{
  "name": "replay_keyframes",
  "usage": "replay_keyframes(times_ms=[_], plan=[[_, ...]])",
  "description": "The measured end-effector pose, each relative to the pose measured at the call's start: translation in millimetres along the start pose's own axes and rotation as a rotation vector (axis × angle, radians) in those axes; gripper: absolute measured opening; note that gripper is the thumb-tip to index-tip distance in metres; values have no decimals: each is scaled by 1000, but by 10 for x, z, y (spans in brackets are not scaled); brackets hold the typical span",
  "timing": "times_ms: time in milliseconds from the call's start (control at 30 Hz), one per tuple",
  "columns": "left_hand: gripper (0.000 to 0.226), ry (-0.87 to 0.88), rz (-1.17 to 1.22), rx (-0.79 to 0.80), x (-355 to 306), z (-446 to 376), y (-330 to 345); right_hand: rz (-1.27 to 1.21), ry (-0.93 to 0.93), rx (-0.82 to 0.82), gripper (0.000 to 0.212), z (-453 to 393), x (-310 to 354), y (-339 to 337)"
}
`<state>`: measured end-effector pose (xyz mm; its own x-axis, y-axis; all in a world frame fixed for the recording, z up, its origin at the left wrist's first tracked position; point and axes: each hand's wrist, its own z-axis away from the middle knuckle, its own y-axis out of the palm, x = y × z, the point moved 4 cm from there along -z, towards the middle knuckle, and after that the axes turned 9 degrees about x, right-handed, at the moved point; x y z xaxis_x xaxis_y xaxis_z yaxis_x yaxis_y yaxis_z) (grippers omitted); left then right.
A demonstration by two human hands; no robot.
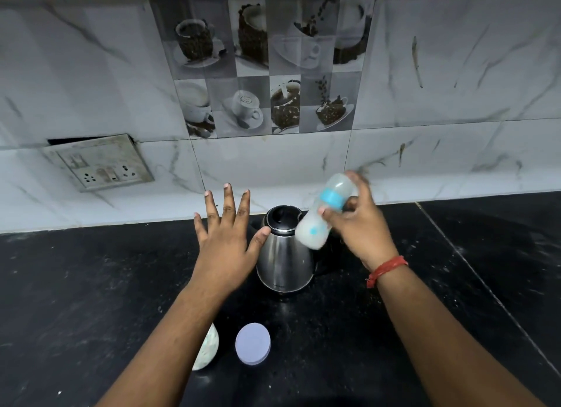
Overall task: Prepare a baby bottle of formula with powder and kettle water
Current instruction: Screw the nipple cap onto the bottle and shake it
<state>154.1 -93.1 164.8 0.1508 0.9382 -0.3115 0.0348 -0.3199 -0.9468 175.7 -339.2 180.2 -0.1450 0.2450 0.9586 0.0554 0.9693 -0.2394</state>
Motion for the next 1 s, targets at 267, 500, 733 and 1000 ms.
replay_keyframes(times_ms=[267, 500, 733, 1000], plan=[[84, -1, -6, -10, 38, 0, 5, -30, 33, 29, 77, 11, -116, 85], [86, 0, -21, -6, 32, -6, 7, -136, -8, -100, 75, 30, -124, 21], [85, -8, -17, 10, 36, -10, -12, -428, -57, -387, 72, 60, -60, -132], [85, -2, -32, -24, 107, -30, -113, -429, -78, -315, 71, 43, -33, -52]])
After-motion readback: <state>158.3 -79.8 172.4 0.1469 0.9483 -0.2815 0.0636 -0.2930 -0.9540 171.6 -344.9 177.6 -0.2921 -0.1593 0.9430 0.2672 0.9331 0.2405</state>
